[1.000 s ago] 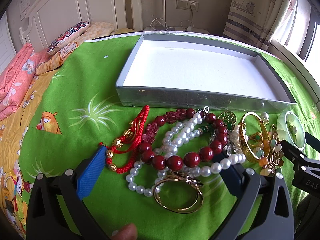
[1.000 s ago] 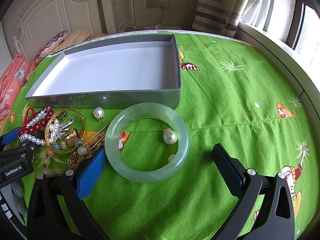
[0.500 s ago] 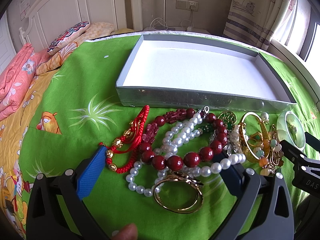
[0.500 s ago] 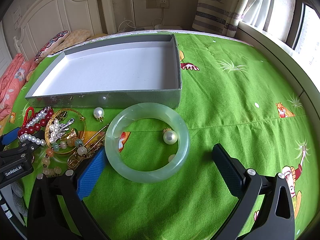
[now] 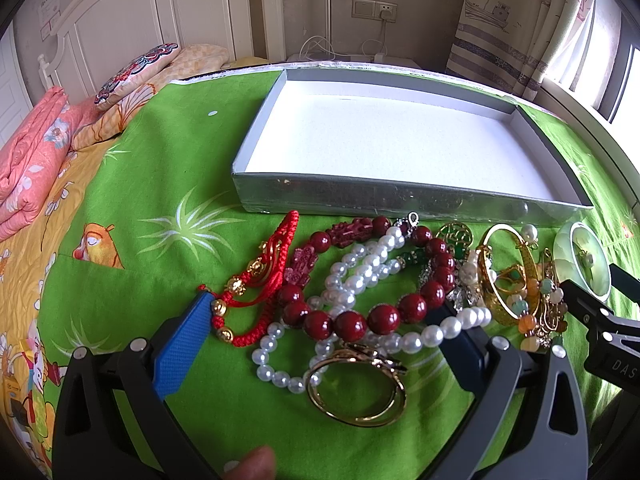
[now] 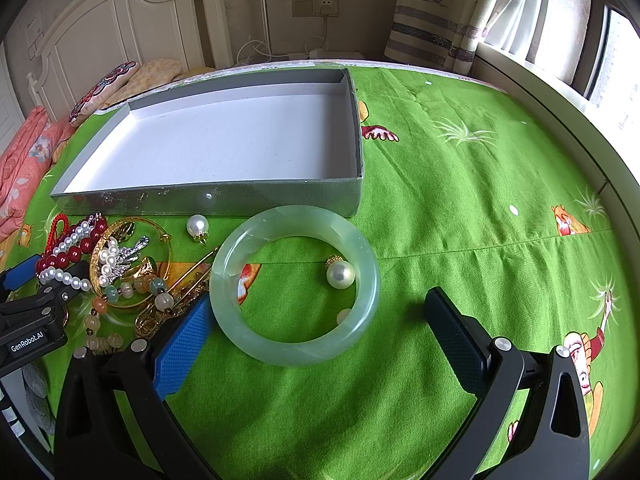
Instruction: Organize jewelry
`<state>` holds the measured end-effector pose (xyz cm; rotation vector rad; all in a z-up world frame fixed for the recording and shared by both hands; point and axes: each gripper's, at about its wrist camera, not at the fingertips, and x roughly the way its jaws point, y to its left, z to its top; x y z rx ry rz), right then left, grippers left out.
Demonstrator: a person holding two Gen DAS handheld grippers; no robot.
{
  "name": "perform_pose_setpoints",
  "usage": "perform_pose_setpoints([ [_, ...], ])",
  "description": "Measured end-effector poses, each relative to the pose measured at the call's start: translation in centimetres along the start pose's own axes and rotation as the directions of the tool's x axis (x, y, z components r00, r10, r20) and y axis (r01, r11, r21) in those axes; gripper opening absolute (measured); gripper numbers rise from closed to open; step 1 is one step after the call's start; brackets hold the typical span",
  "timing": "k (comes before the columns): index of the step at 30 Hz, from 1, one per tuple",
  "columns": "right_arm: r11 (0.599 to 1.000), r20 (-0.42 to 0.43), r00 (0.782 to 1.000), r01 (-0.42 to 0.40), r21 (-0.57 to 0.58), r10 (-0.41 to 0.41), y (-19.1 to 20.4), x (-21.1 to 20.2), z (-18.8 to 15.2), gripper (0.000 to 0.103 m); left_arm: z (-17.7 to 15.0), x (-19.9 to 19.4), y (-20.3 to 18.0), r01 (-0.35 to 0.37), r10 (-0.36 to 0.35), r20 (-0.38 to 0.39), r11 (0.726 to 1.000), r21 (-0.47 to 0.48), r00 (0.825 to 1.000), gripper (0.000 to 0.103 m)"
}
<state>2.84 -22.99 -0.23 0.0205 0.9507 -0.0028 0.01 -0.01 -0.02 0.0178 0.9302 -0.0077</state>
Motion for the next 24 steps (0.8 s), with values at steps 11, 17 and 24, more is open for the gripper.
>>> perform_pose_setpoints([
  [11,0.999,-0.023,0.999,-0.025,-0.035,0.024,-0.2,0.0,0.2,0.099,0.0,0.0,0.0,0.0,0.0,0.0,1.0,0.0,1.0,0.101],
  [17,0.994,-0.061,0.997,-0.062,-0.086,0.057,-0.3,-0.1,0.1,0.099,0.0,0.0,0.0,0.003,-0.003,-0.003,1.0,0.005,1.0,0.101],
  [24,0.984,-0.046,0.985,-0.167,-0.058,0.164,-2.5,-2.1,-1.7,0.099,-0.7,-0.8,0.7,0.056,-0.054,-0.039,0.997,0.056,0.998,0.101],
])
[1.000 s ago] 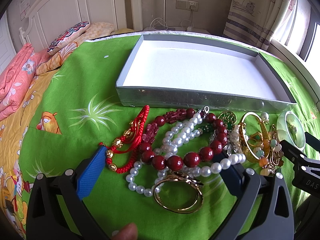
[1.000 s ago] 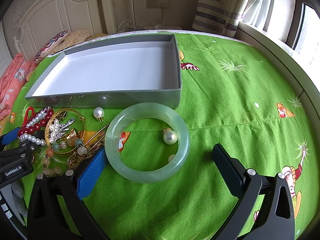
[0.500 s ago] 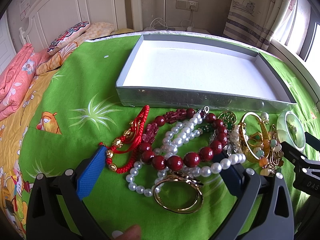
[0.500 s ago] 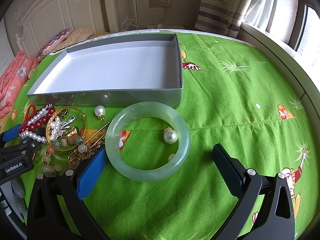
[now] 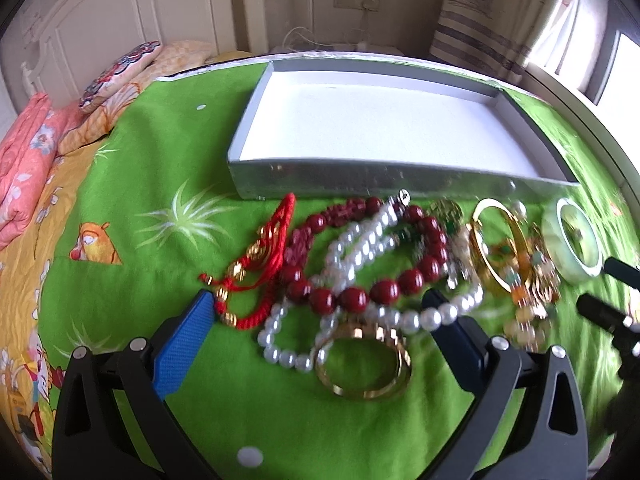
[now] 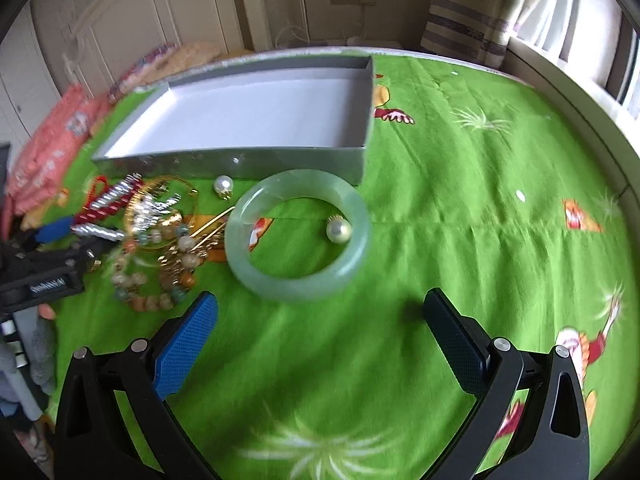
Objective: Organize jewelry
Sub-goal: 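Close the right gripper on the jade bangle while the left gripper grasps the gold ring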
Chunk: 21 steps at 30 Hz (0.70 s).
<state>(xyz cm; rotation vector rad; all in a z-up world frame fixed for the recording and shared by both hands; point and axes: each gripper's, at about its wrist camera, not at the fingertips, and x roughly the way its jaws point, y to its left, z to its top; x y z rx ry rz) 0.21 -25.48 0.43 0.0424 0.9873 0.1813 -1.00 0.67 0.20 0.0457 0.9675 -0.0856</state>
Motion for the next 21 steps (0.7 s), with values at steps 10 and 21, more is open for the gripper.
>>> perform_pose_setpoints([
  [10,0.967,0.175,0.985,0.045,-0.25,0.0,3.7,-2.5,-0.8,0.078,-4.5,-6.1,4.4,0.092,-0.069,0.195,0.989,-0.113,0.978,0.101],
  [21,0.914,0.057,0.998,-0.003,-0.405,0.029,4.9,0.6,1.2,0.04,-6.2,-9.0,6.1,0.084,-0.068,0.23,0.995,-0.059,0.971,0.1],
])
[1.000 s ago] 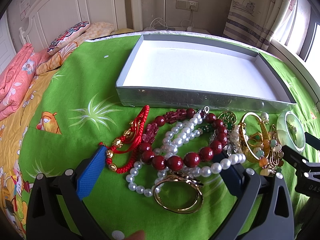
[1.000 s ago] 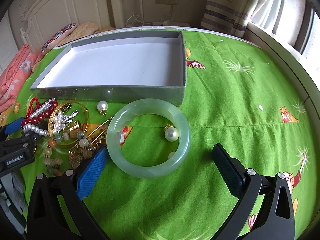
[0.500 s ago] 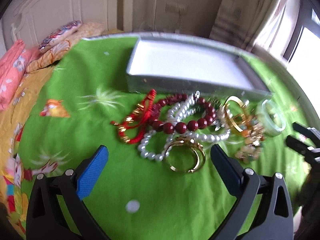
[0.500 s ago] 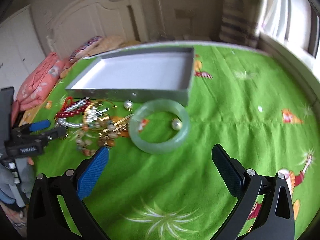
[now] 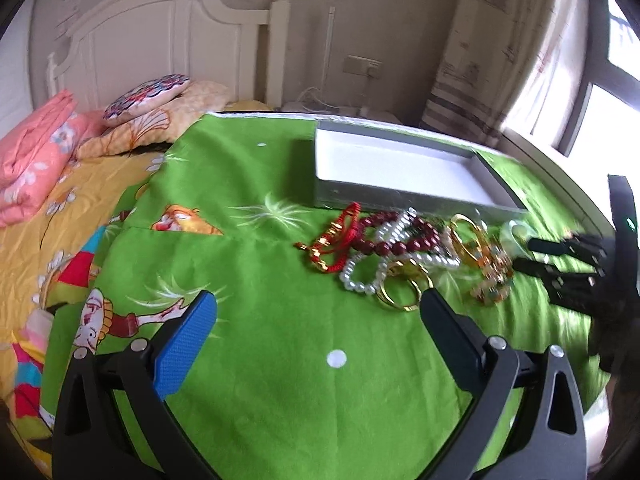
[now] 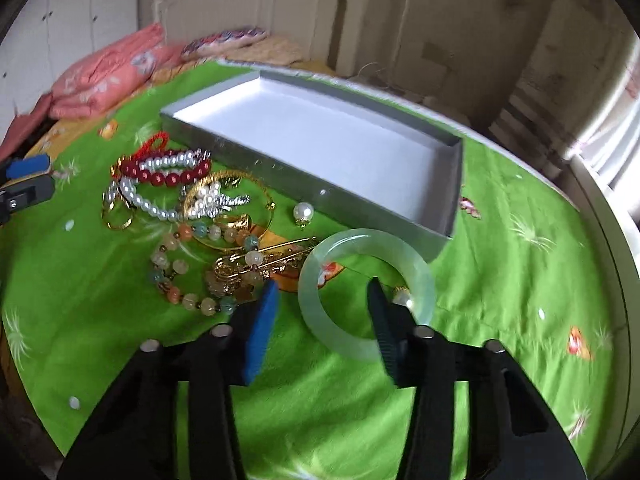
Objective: Organize jewelry
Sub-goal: 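Close the right gripper on the jade bangle while the left gripper grasps the gold ring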
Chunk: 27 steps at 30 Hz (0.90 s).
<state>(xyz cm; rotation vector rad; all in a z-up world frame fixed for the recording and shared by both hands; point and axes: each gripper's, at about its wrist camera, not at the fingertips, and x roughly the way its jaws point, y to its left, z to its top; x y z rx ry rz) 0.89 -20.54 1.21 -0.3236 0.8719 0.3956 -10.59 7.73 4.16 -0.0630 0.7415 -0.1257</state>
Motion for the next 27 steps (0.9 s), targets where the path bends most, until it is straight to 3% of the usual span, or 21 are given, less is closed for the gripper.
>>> perform_pose_setpoints([
  [3,0.998,-0.023,0.998,-0.057,-0.018,0.057,-0.5,0.7,0.4,0.037,-0.3,0.3,-1.3,0.056,-0.054,-0.046,0.997,0.047,0.997,0.097],
  [6,0.994,-0.023,0.993,-0.112,-0.011,0.112,-1.1,1.0,0.5,0.034,-0.6,1.0,-2.8,0.071,-0.064,-0.076,0.993,0.089,0.995,0.096],
  [10,0.985,0.004,0.985,-0.17,0.04,0.17,-2.3,1.1,0.3,0.019,-0.8,2.0,-4.2,0.089,-0.075,-0.12,0.989,0.117,0.99,0.086],
  [16,0.981,0.098,0.985,-0.155,0.115,0.144,-2.6,-1.1,-0.8,0.014,-0.7,3.4,-5.3,0.089,-0.066,-0.145,0.984,0.156,0.987,0.063],
  [19,0.97,0.169,0.973,-0.183,0.162,0.155,-3.2,-2.5,-1.3,0.005,-0.2,3.8,-6.0,0.09,-0.065,-0.138,0.979,0.185,0.988,0.052],
  [23,0.967,0.23,0.962,-0.186,0.174,0.143,-3.5,-4.2,-1.3,0.005,0.3,4.6,-7.0,0.099,-0.069,-0.14,0.971,0.216,0.988,0.042],
  [27,0.964,0.225,0.962,-0.199,0.175,0.158,-3.7,-4.6,-1.3,0.006,0.5,5.5,-7.5,0.089,-0.056,-0.144,0.968,0.233,0.988,0.037],
])
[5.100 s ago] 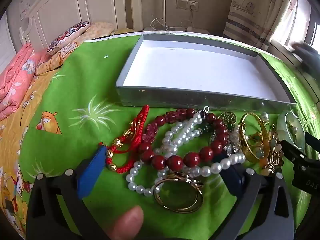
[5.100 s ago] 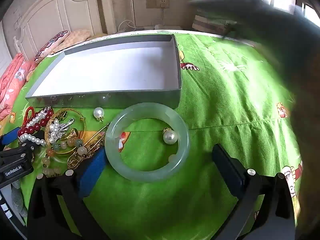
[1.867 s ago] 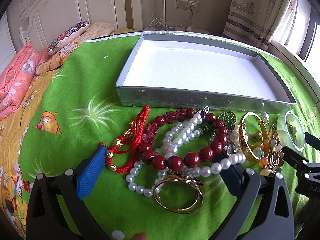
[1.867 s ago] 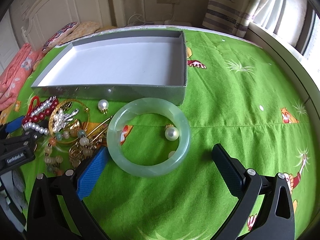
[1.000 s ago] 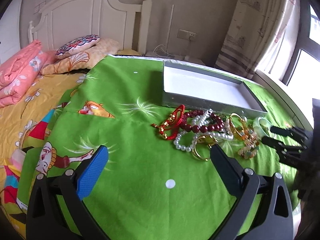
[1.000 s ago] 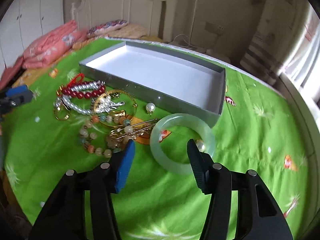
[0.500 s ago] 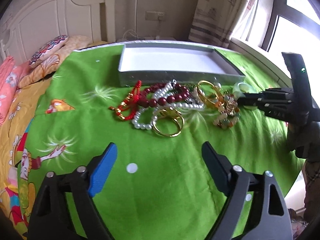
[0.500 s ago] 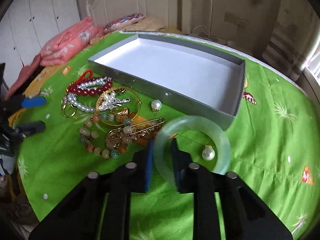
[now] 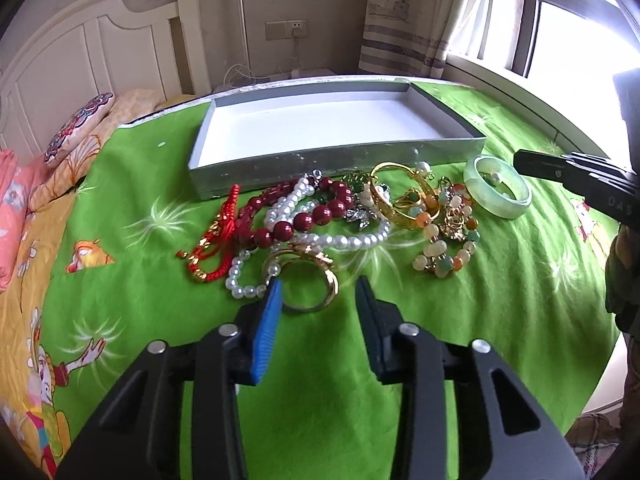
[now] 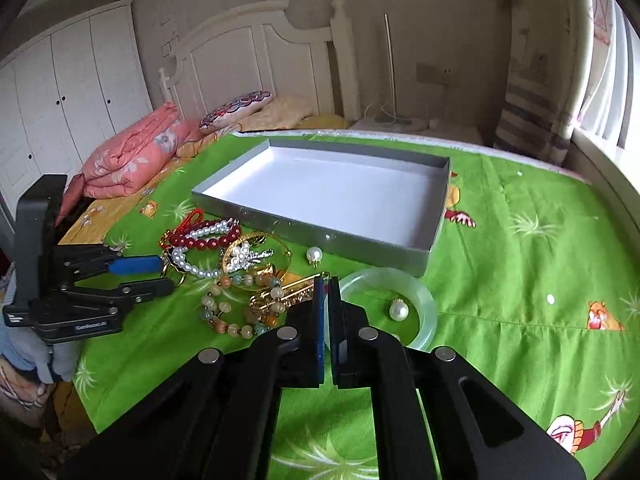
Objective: Organize jewelry
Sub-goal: 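Close the right gripper on the jade bangle while the left gripper grasps the gold ring, then carry the jade bangle into the box with the right gripper while the left drops the ring there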
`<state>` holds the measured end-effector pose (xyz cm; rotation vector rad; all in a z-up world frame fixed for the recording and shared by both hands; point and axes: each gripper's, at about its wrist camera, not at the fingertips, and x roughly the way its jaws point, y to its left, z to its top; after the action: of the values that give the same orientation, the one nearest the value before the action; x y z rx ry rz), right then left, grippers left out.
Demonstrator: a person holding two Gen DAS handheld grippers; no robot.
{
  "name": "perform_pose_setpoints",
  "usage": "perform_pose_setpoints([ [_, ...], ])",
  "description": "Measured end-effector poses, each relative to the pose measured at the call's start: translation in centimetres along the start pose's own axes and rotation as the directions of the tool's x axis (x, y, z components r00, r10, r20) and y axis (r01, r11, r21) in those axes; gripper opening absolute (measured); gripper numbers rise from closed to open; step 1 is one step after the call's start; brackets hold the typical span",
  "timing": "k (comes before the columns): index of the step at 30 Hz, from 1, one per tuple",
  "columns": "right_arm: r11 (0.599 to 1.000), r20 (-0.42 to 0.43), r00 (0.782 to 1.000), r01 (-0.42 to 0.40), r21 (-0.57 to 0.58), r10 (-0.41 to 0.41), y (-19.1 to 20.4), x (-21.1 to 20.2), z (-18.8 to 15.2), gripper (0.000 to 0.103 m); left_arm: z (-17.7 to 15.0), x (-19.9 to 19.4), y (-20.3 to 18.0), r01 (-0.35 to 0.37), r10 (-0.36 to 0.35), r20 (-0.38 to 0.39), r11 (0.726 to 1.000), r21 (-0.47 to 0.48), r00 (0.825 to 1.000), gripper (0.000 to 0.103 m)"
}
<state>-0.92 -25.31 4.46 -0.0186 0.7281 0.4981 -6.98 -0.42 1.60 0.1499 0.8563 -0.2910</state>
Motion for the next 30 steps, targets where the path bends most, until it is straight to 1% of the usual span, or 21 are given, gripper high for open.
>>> perform_pose_setpoints([
  [2,0.999,-0.014,1.0,0.012,-0.042,-0.013,0.2,0.2,-0.1,0.008,0.2,0.3,-0.3,-0.016,0.016,-0.002,1.0,0.011,1.0,0.037],
  [3,0.997,-0.04,0.999,0.034,-0.073,-0.037,0.4,0.6,-0.1,0.008,0.3,0.6,-0.4,-0.032,0.032,-0.005,0.999,0.021,0.999,0.037],
  [4,0.995,-0.068,0.997,0.031,-0.091,-0.038,0.5,0.8,0.0,0.009,0.4,0.8,-0.5,-0.041,0.042,-0.007,0.999,0.026,0.999,0.037],
  [5,0.994,-0.09,0.995,0.025,-0.106,-0.034,0.7,1.1,0.0,0.015,0.5,0.9,-0.6,-0.049,0.05,-0.007,0.998,0.032,0.999,0.034],
  [6,0.993,-0.105,0.994,0.02,-0.12,-0.032,0.9,1.3,0.0,0.024,0.6,1.0,-0.8,-0.046,0.046,-0.008,0.998,0.039,0.999,0.024],
  [7,0.992,-0.119,0.992,0.012,-0.128,-0.027,1.1,1.5,0.1,0.045,0.6,1.4,-0.8,-0.014,0.015,-0.026,0.999,0.037,1.0,0.012],
  [8,0.99,-0.135,0.991,0.005,-0.142,-0.024,1.3,1.7,0.1,0.054,0.6,1.4,-0.8,-0.013,0.013,-0.021,0.999,0.03,1.0,0.012],
  [9,0.986,-0.137,0.99,0.009,-0.165,-0.032,1.6,1.7,0.1,0.059,0.5,1.4,-0.7,-0.008,0.008,-0.02,1.0,0.026,1.0,0.012],
  [11,0.979,-0.16,0.986,0.013,-0.203,-0.047,2.2,2.0,0.0,0.058,0.4,1.2,-0.3,0.016,-0.016,-0.011,1.0,0.009,1.0,0.009],
  [12,0.975,-0.177,0.982,0.022,-0.221,-0.062,2.3,2.2,0.0,0.051,0.4,1.1,-0.2,0.024,-0.024,-0.004,1.0,0.003,1.0,0.005],
  [14,0.966,-0.22,0.971,0.032,-0.255,-0.09,2.3,3.0,0.0,0.033,0.1,0.5,0.1,0.053,-0.053,0.014,0.999,-0.003,0.998,0.004],
  [15,0.961,-0.247,0.963,0.034,-0.276,-0.105,2.2,3.6,-0.1,0.03,-0.1,0.2,0.1,0.07,-0.07,0.021,0.998,-0.005,0.997,0.004],
  [16,0.956,-0.265,0.957,0.036,-0.291,-0.117,2.1,4.1,-0.1,0.023,-0.2,-0.1,0.2,0.087,-0.086,0.029,0.996,-0.012,0.996,0.004],
  [17,0.953,-0.289,0.95,0.026,-0.303,-0.118,1.9,4.8,-0.2,0.019,-0.4,-0.4,0.2,0.1,-0.099,0.037,0.995,-0.019,0.994,0.004],
  [18,0.954,-0.302,0.948,0.009,-0.301,-0.104,1.7,5.1,-0.3,0.017,-0.5,-0.8,0.4,0.117,-0.116,0.048,0.993,-0.029,0.992,0.004],
  [19,0.957,-0.297,0.953,-0.025,-0.288,-0.064,1.5,5.3,-0.2,0.015,-0.6,-1.3,0.6,0.145,-0.142,0.063,0.988,-0.047,0.988,0.004],
  [21,0.964,-0.303,0.953,-0.071,-0.255,-0.01,0.9,5.4,0.0,0.015,-0.6,-2.0,0.9,0.181,-0.175,0.081,0.981,-0.067,0.981,0.004],
  [22,0.97,-0.302,0.953,-0.103,-0.219,0.034,0.2,5.3,0.1,0.015,-0.7,-2.3,1.0,0.193,-0.187,0.088,0.979,-0.071,0.978,0.004],
  [25,0.978,-0.274,0.955,-0.156,-0.135,0.115,-1.1,4.6,0.1,0.015,-0.6,-3.3,1.1,0.219,-0.21,0.109,0.972,-0.082,0.972,0.004],
  [27,0.975,-0.235,0.951,-0.216,-0.045,0.2,-2.3,3.7,0.0,0.015,-0.5,-3.6,1.0,0.233,-0.222,0.115,0.969,-0.088,0.968,0.004],
  [30,0.962,-0.177,0.946,-0.267,0.051,0.272,-3.6,2.7,-0.4,0.015,-0.4,-3.8,0.6,0.244,-0.234,0.117,0.966,-0.086,0.965,0.004],
])
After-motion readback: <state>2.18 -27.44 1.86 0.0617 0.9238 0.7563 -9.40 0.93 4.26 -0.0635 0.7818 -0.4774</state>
